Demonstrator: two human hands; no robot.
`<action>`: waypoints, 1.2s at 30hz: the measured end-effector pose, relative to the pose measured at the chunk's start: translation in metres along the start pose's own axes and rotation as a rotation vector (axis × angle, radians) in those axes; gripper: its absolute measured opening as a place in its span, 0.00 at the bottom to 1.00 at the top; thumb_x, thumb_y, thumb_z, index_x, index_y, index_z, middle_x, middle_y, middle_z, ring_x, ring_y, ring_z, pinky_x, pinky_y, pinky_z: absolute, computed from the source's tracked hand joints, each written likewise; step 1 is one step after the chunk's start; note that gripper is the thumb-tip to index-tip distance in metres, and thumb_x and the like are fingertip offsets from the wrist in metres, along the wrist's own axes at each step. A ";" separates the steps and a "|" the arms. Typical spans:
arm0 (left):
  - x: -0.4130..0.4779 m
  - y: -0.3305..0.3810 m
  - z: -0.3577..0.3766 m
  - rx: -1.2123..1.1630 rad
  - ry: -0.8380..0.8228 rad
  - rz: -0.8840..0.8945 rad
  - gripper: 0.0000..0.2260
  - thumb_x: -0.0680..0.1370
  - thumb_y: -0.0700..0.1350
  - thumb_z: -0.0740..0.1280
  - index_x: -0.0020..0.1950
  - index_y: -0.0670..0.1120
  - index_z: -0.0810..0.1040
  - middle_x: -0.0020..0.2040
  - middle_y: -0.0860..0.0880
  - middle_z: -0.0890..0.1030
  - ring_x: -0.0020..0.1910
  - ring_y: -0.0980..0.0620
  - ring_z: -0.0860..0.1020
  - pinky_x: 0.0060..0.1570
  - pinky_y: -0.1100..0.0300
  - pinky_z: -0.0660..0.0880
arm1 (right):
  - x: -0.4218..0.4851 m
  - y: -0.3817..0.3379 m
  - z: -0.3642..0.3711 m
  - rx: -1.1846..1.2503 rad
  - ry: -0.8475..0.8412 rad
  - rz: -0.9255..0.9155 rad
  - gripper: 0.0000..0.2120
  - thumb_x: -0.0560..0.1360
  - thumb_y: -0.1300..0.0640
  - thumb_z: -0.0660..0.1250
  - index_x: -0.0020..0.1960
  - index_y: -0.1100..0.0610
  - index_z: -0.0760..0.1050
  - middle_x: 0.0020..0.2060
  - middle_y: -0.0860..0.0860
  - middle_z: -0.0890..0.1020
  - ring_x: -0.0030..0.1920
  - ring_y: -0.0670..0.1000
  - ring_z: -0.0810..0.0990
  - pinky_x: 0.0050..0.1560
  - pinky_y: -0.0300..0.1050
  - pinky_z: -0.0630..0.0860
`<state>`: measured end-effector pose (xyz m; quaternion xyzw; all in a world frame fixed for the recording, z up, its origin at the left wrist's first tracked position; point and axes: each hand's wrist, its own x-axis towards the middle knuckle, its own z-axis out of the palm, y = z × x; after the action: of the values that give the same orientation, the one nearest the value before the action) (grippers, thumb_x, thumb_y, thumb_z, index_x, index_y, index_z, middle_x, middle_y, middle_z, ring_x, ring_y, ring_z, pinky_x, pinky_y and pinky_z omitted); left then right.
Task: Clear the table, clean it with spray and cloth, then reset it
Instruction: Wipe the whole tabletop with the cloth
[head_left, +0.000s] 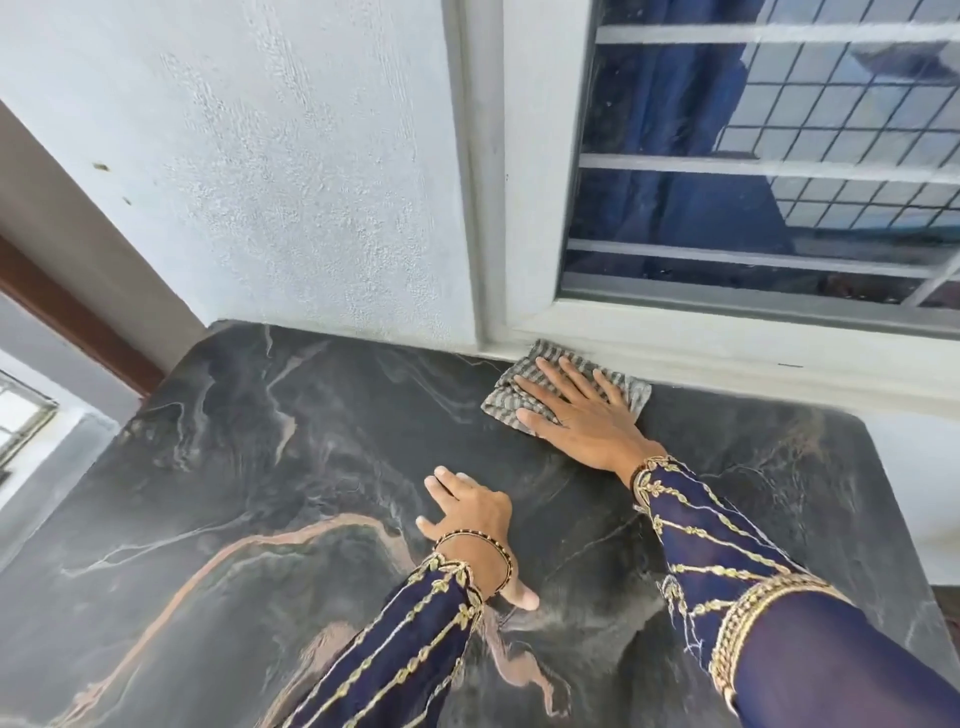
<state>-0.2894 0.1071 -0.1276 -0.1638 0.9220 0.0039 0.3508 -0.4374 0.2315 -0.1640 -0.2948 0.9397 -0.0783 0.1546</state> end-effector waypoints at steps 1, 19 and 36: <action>0.001 0.000 -0.001 -0.065 0.018 -0.011 0.56 0.62 0.58 0.79 0.76 0.34 0.54 0.75 0.28 0.51 0.74 0.27 0.51 0.68 0.36 0.65 | -0.001 0.001 0.001 0.006 0.007 -0.005 0.28 0.81 0.29 0.42 0.79 0.30 0.40 0.80 0.37 0.37 0.81 0.43 0.35 0.79 0.54 0.32; -0.006 0.009 -0.013 0.205 -0.070 -0.018 0.58 0.60 0.65 0.77 0.76 0.34 0.53 0.75 0.25 0.50 0.74 0.25 0.47 0.73 0.35 0.57 | -0.078 0.084 0.013 0.015 0.077 0.213 0.28 0.76 0.25 0.33 0.74 0.26 0.32 0.79 0.36 0.33 0.78 0.41 0.30 0.78 0.52 0.30; -0.083 -0.015 0.072 -0.172 0.623 0.209 0.31 0.76 0.59 0.65 0.73 0.45 0.64 0.73 0.47 0.69 0.78 0.48 0.55 0.77 0.43 0.47 | -0.232 -0.037 0.082 0.021 0.111 0.159 0.27 0.81 0.31 0.39 0.78 0.31 0.37 0.80 0.39 0.33 0.79 0.44 0.29 0.78 0.52 0.29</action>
<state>-0.1802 0.1269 -0.1266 -0.0908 0.9930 0.0672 0.0350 -0.2096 0.3307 -0.1756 -0.2129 0.9664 -0.0918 0.1113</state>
